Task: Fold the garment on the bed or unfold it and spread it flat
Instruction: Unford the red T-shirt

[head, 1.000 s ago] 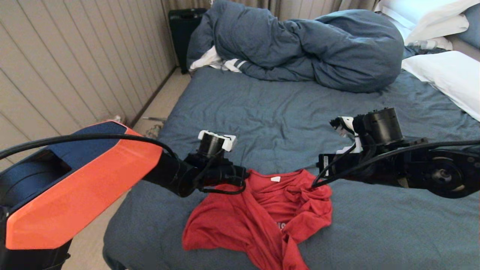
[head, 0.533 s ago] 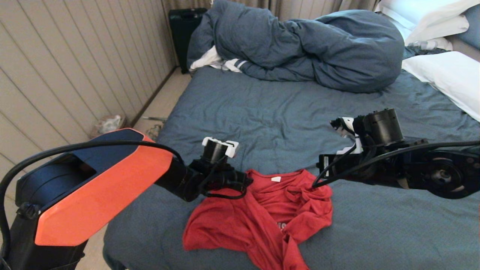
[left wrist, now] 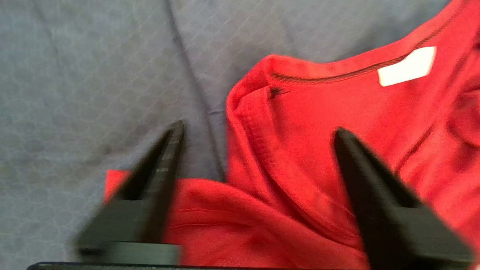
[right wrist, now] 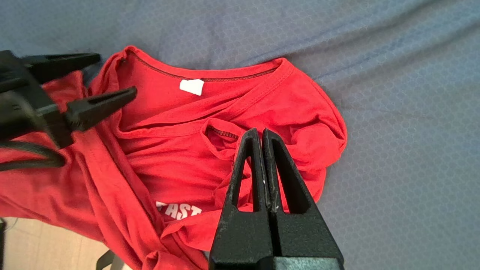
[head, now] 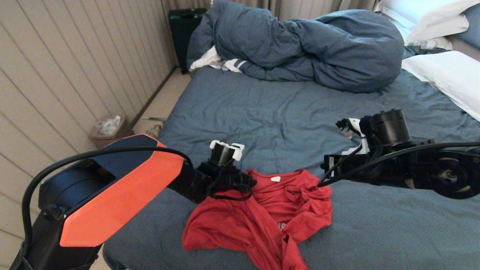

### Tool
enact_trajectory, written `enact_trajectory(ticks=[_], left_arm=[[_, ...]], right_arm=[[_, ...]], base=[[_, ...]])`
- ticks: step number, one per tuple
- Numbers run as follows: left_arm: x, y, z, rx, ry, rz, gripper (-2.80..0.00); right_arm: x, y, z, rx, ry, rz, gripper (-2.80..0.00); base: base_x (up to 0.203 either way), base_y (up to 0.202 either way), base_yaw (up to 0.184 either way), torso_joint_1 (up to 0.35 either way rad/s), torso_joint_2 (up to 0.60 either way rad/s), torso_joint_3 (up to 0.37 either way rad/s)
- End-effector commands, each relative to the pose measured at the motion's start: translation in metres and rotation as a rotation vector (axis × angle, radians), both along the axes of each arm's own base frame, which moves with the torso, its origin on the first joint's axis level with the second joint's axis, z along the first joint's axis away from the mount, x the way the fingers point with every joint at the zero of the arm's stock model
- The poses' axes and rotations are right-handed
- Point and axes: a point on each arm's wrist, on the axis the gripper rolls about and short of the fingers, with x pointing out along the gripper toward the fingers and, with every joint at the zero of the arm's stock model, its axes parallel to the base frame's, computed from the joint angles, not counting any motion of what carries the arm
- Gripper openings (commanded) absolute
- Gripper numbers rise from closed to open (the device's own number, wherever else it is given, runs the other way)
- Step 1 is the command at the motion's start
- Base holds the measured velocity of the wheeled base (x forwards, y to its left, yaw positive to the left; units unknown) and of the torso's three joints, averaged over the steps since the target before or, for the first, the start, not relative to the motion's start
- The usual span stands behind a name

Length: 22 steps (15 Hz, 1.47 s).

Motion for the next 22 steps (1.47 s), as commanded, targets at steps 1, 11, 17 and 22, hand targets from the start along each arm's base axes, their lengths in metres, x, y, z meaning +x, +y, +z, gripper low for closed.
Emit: enact_trajectory(ticks=[1,11,17,22], left_arm=[[0.001,-0.001,-0.006,0.007,0.005,-0.003,-2.8],[0.009,-0.007,0.01,-0.005,-0.069,0.041,-2.8],[0.05,0.031,0.028,-0.038,-0.131,0.17,-2.8],[0.083,0.075,0.034,-0.045,-0.168,0.279,-2.8]], right_arm=[[0.0,-0.001,0.001,0.002,-0.002,-0.003,-2.8],[-0.004,-0.001,-0.002,0.0,0.005,0.002,-2.8],[-0.001,0.002,-0.003,0.008,-0.034,0.009,-2.8],[0.0,0.005,-0.009,0.0,-0.014,0.018,-2.8]], base=[[0.0,0.0,0.0,0.0,0.0,0.0],[0.0,0.0,0.0,0.0,0.0,0.0],[0.0,0.0,0.0,0.0,0.0,0.0],[0.0,0.0,0.0,0.0,0.0,0.0]])
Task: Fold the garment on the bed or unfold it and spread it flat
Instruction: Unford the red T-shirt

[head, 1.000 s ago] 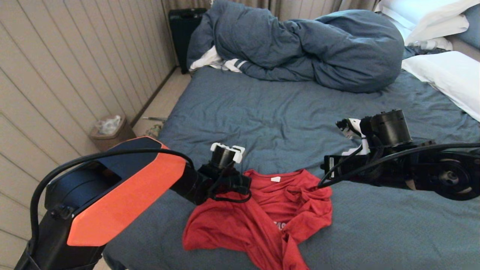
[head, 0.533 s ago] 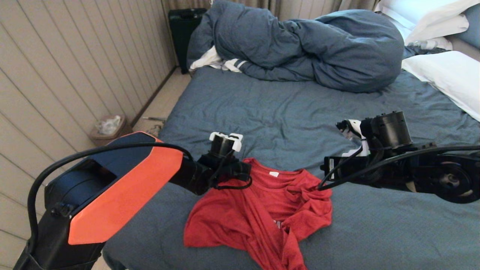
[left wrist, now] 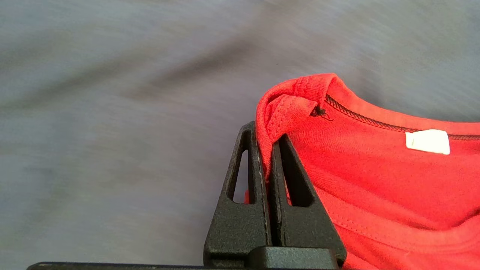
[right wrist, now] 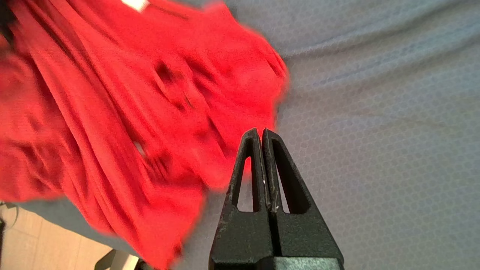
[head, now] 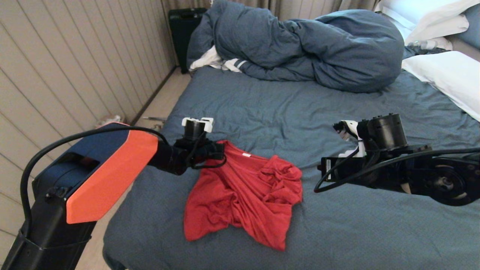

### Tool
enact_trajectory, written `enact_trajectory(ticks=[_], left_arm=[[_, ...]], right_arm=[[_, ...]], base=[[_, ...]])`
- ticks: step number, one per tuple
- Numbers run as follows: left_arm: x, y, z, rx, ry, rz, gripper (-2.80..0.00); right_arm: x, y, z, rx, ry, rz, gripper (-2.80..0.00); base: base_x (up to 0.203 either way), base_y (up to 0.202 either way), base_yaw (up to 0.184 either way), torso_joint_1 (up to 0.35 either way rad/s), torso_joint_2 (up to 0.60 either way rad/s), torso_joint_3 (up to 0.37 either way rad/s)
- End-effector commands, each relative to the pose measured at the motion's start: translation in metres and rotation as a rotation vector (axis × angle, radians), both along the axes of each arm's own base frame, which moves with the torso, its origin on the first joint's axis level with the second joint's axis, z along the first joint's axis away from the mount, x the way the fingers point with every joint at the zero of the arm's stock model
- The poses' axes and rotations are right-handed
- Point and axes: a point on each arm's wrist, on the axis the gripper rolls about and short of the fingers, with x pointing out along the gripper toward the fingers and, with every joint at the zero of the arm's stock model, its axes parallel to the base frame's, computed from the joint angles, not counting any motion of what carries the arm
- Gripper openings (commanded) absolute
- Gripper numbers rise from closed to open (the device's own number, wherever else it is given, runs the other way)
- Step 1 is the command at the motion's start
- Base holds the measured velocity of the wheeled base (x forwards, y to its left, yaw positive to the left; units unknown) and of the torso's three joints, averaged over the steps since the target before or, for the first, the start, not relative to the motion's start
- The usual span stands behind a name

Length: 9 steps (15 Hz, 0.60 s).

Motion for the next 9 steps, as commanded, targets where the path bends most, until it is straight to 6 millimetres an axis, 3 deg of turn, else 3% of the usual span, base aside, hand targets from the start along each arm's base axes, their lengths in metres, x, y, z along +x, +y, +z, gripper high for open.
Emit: enact_trajectory(ticks=[1,5,9], left_arm=[[0.01,0.013,-0.001,-0.004,-0.01,0.032,-2.8],[0.036,0.045,-0.002,-0.01,-0.022,0.109,-2.8],[0.049,0.06,-0.001,-0.011,-0.033,0.14,-2.8]], right_arm=[[0.001,0.001,-0.003,-0.002,0.01,0.001,-2.8],[0.004,0.002,-0.006,-0.005,0.017,0.002,-2.8],[0.005,0.006,-0.005,-0.003,0.01,0.01,-2.8]], base=[[0.0,0.0,0.0,0.0,0.0,0.0],[0.0,0.0,0.0,0.0,0.0,0.0],[0.0,0.0,0.0,0.0,0.0,0.0]])
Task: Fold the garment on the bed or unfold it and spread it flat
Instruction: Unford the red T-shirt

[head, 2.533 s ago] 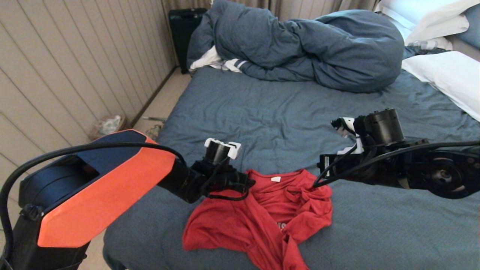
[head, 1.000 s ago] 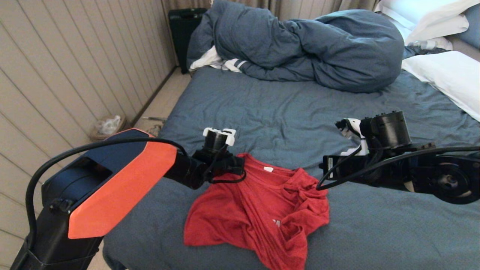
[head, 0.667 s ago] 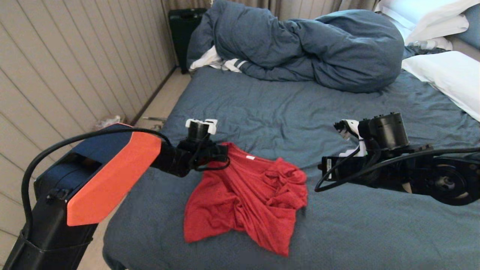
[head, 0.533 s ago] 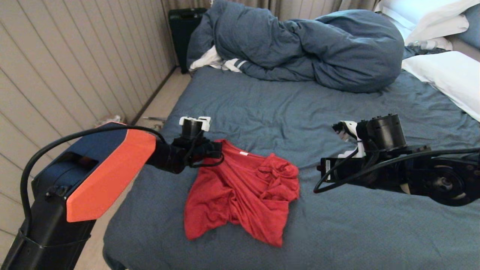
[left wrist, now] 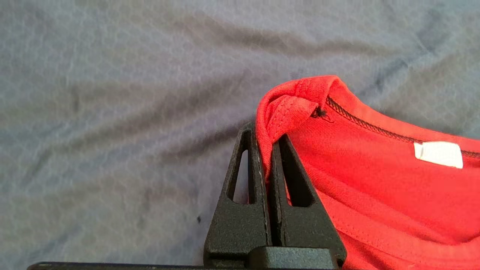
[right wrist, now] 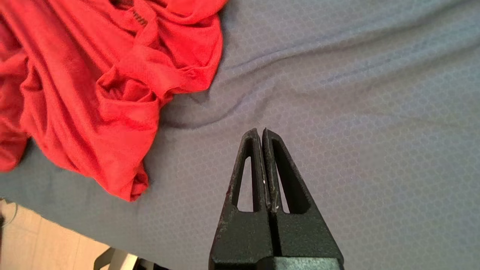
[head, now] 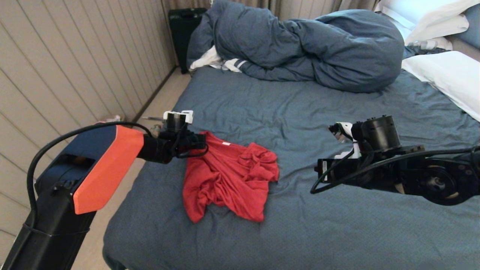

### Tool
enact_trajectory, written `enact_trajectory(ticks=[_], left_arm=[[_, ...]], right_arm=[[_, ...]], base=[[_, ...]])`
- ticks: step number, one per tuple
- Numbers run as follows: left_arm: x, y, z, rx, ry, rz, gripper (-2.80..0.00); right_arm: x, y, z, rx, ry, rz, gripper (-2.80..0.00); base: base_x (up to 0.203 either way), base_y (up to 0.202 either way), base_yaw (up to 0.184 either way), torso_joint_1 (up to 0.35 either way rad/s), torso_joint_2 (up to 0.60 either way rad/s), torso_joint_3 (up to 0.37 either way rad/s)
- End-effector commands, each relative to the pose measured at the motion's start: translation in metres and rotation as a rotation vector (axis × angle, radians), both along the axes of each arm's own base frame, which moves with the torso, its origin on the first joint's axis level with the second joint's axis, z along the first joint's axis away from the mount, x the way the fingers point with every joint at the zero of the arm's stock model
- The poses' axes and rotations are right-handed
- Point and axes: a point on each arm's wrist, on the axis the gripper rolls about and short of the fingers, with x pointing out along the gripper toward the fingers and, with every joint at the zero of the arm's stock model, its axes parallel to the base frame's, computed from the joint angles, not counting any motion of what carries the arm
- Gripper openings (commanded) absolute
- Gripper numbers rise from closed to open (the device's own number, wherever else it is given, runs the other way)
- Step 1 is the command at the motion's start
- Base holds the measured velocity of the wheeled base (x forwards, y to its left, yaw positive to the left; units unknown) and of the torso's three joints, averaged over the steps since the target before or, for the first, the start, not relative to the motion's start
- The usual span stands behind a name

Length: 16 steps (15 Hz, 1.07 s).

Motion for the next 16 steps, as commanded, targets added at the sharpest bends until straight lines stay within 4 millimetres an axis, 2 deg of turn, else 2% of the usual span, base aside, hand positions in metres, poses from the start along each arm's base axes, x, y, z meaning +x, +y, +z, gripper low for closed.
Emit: enact_trajectory(ticks=[1,9,10,12,16], left_arm=[[0.003,0.004,-0.004,0.0,0.003,0.009,-2.8],[0.002,0.009,-0.004,0.021,0.005,0.014,-2.8],[0.002,0.009,-0.002,0.027,0.004,0.01,0.0],[-0.002,0.009,0.001,0.029,0.021,0.008,0.0],[-0.025,0.014,0.024,0.03,0.025,0.0,0.0]], right_arm=[[0.001,0.002,-0.001,0.001,-0.001,0.003,-2.8],[0.002,0.004,-0.002,0.001,-0.008,0.01,-2.8],[0.002,0.004,-0.001,0.003,-0.009,0.011,-2.8],[0.002,0.004,-0.001,0.003,-0.012,0.01,-2.8],[0.005,0.006,-0.001,0.005,-0.012,0.012,-2.8]], base=[[0.0,0.0,0.0,0.0,0.0,0.0],[0.0,0.0,0.0,0.0,0.0,0.0],[0.0,0.0,0.0,0.0,0.0,0.0],[0.0,0.0,0.0,0.0,0.0,0.0],[0.0,0.0,0.0,0.0,0.0,0.0]])
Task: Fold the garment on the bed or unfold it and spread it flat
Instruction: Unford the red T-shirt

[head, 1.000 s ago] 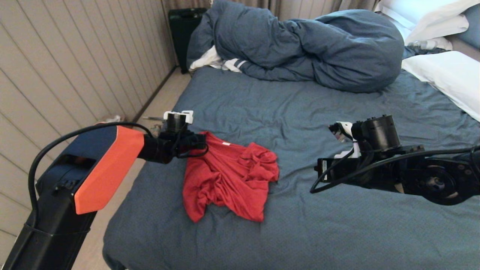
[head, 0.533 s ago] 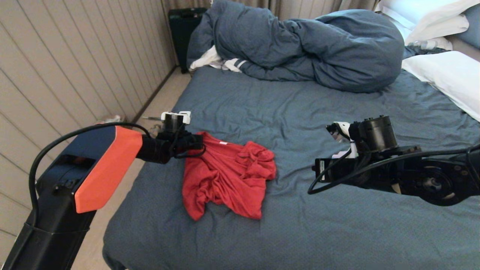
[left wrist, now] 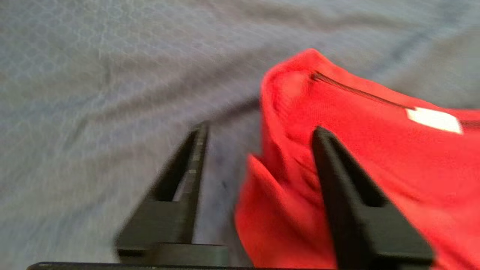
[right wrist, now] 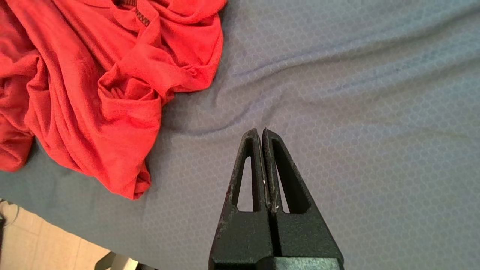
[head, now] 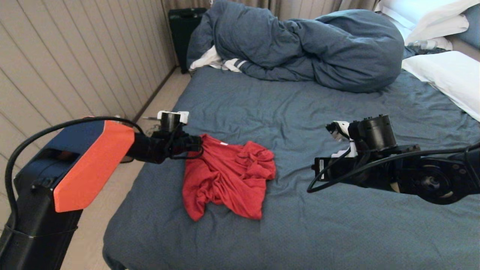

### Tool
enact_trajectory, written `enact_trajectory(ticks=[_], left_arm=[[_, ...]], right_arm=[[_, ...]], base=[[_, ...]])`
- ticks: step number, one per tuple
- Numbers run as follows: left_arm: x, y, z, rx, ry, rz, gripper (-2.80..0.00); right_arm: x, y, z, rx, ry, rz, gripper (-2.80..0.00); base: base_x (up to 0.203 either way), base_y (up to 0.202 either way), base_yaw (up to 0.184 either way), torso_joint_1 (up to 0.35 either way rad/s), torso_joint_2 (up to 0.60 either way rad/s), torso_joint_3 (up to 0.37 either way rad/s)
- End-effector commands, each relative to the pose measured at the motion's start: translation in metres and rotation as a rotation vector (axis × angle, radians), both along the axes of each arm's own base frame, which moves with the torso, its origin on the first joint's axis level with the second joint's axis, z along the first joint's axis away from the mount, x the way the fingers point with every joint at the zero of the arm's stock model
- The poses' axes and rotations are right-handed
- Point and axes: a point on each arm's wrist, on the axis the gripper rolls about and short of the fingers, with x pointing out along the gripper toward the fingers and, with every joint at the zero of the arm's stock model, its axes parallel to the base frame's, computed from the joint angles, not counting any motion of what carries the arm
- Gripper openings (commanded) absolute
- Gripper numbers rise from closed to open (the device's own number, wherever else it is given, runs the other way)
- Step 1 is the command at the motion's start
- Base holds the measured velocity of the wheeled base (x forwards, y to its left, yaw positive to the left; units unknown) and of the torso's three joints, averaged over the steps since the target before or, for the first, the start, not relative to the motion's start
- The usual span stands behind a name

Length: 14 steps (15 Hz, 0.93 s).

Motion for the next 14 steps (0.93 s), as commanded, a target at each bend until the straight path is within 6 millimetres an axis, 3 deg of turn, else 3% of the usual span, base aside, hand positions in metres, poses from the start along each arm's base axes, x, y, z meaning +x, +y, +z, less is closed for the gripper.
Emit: enact_trajectory(ticks=[1,7,11,12,14], left_arm=[[-0.01,0.003,0.018,-0.007,-0.016,0.002,0.0],[-0.039,0.013,0.048,-0.017,-0.032,0.006,0.0],[-0.08,0.016,0.034,0.005,0.087,-0.01,0.0],[-0.09,0.012,0.032,-0.001,0.113,-0.019,-2.8],[-0.104,0.002,0.03,-0.029,0.147,-0.032,-2.8]], right_arm=[[0.002,0.001,0.0,0.002,-0.001,0.0,-2.8],[0.005,0.002,0.008,0.014,-0.03,0.0,-2.8],[0.012,0.012,0.011,0.015,-0.037,0.025,-2.8],[0.017,0.015,0.009,0.009,-0.036,0.032,-2.8],[0.027,0.024,0.003,-0.008,-0.034,0.053,-2.8]], base=[[0.0,0.0,0.0,0.0,0.0,0.0],[0.0,0.0,0.0,0.0,0.0,0.0],[0.0,0.0,0.0,0.0,0.0,0.0],[0.0,0.0,0.0,0.0,0.0,0.0],[0.0,0.0,0.0,0.0,0.0,0.0]])
